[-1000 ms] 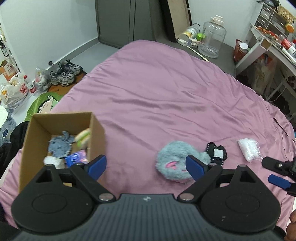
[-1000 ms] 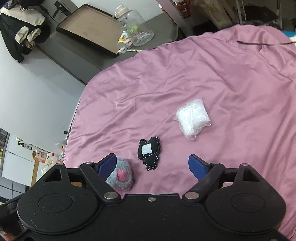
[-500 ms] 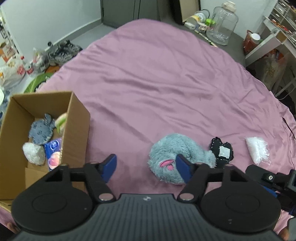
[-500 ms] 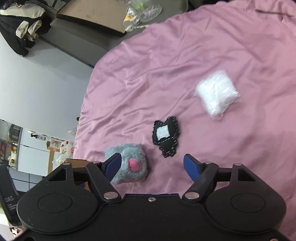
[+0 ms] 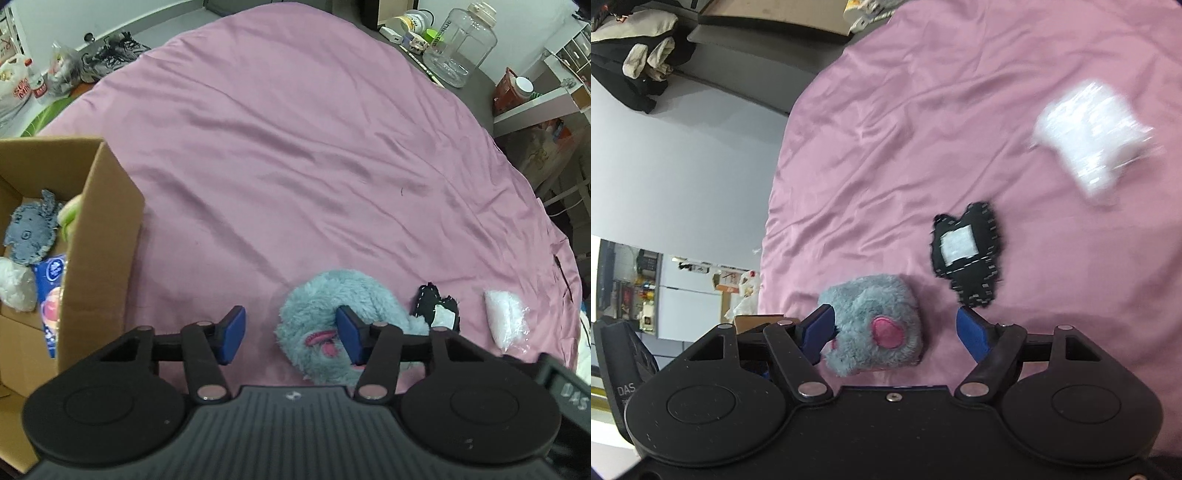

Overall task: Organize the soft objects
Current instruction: 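Move both grippers to the grey plush mouse with pink ears, then close both grippers on the grey plush mouse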

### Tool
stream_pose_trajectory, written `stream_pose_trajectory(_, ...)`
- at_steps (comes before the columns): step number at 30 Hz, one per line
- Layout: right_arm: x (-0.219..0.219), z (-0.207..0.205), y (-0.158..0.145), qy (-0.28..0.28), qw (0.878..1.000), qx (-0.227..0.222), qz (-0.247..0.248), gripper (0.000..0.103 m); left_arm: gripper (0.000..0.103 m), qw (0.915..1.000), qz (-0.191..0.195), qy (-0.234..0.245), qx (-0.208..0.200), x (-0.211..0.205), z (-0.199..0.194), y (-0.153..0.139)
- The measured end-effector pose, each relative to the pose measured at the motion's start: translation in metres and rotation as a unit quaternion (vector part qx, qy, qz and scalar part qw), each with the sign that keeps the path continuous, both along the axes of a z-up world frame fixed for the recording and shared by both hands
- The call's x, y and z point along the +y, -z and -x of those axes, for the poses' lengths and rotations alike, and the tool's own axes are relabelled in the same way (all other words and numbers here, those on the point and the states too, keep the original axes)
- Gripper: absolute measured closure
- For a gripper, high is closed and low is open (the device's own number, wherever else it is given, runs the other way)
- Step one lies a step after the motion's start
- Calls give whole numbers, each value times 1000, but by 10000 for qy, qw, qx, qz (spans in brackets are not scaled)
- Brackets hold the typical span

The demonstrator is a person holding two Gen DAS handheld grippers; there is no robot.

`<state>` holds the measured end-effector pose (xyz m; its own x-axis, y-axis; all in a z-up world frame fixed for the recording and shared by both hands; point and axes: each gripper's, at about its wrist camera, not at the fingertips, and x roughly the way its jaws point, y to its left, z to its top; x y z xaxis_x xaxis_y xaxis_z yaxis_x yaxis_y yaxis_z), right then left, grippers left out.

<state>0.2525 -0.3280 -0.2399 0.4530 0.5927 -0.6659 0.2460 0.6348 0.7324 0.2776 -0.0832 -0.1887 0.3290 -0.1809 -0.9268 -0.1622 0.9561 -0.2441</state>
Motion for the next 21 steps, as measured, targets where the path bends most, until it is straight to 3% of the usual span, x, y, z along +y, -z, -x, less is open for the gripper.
stream_pose_trajectory(4, 12, -9, 12, -24, 9999, 108, 11, 36, 69, 9991, 390, -90, 171, 2, -5, 5)
stream_pose_trajectory(6, 15, -11, 16, -42, 9999, 117, -69, 44, 75, 9985, 490, -121, 229, 2, -7, 6)
stream_pose_trajectory(8, 16, -11, 16, -77, 9997, 13, -235, 58, 78, 9983, 500, -155, 246, 1, -8, 5)
stream_pose_trajectory(21, 10, 4, -6, 47, 9993, -342, -131, 67, 93, 9982, 591, 68, 76, -7, 5, -13)
